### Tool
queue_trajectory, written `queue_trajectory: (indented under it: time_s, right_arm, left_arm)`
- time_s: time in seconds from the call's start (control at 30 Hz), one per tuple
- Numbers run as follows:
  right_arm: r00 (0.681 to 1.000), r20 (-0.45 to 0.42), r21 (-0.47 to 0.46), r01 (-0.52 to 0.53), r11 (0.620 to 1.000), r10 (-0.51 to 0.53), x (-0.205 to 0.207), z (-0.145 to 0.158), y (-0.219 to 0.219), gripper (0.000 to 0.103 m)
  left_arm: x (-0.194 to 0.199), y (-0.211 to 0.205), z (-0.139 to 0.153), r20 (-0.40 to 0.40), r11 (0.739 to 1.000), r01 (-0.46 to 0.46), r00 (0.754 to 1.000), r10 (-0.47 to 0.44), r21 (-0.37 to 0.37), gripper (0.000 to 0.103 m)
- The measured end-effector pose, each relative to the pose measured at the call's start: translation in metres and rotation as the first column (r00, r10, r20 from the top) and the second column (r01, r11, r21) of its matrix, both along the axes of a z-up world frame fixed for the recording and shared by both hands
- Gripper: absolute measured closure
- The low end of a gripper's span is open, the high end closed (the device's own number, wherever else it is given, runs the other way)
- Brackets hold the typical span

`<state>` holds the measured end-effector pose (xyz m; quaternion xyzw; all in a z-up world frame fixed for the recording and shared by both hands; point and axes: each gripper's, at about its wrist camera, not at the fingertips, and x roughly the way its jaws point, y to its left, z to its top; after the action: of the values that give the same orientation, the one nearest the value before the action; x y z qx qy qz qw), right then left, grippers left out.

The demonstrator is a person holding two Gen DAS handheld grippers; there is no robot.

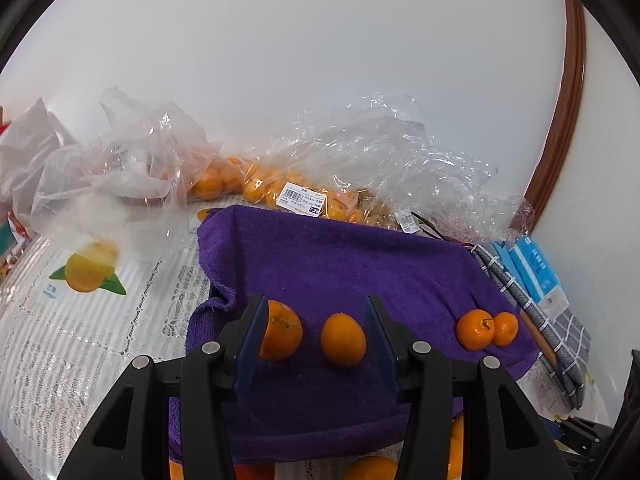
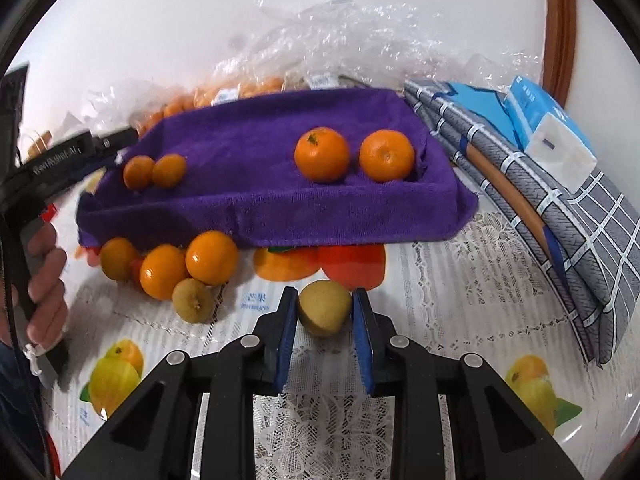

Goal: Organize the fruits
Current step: 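Grasp a small yellow-brown fruit beside the towel with the right gripper, then grasp a large orange beside the towel with the left gripper while the right gripper holds the yellow fruit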

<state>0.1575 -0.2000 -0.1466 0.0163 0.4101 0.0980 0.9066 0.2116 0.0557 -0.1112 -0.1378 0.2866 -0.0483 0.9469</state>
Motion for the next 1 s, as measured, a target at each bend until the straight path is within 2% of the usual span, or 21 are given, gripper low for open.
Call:
queue_trajectory:
  time_s: [0.13,0.23,0.33,0.47,0.67,0.87,1.0]
  right_arm:
    - [0.999,0.028,0.045,0.036,0.998,-0.037,-0.005,0.003,-0.011,0.076]
    - [0.998,0.039,0.017,0.049,0.999,-0.050,-0.006,0.005,-0.008,0.076]
    - [0.998,0.053,0.001,0.023,1.000,-0.023,-0.010,0.006,-0.002,0.076]
    - [0.998,0.055,-0.011,0.016,1.000,-0.016,-0.011,0.006,0.001,0.076]
    - [0.998,0.046,0.022,0.032,0.999,-0.033,-0.012,0.004,-0.007,0.076]
    - [0.998,0.046,0.028,0.029,0.999,-0.031,-0.011,0.003,-0.008,0.076]
    - [0.999,0.044,0.030,0.018,0.999,-0.019,-0.011,0.003,-0.007,0.076]
  left_arm:
    - [-0.008,-0.003,0.002,0.002,1.000,0.002,1.000,-0.003,0.030,0.056]
    - [-0.028,-0.006,0.008,0.024,0.999,0.012,1.000,-0.013,0.036,0.056]
    - [-0.047,-0.010,0.004,-0.013,0.998,0.060,0.998,-0.060,0.005,0.056]
    - [-0.062,-0.017,-0.010,-0.073,0.995,0.097,0.993,-0.096,0.001,0.056]
    - [-0.067,-0.018,-0.024,-0.148,0.993,0.112,0.982,-0.114,-0.022,0.057]
    - [-0.059,-0.014,-0.031,-0.189,0.985,0.141,0.969,-0.158,-0.103,0.058]
    - [-0.057,-0.018,-0.035,-0.202,0.981,0.159,0.963,-0.178,-0.110,0.067]
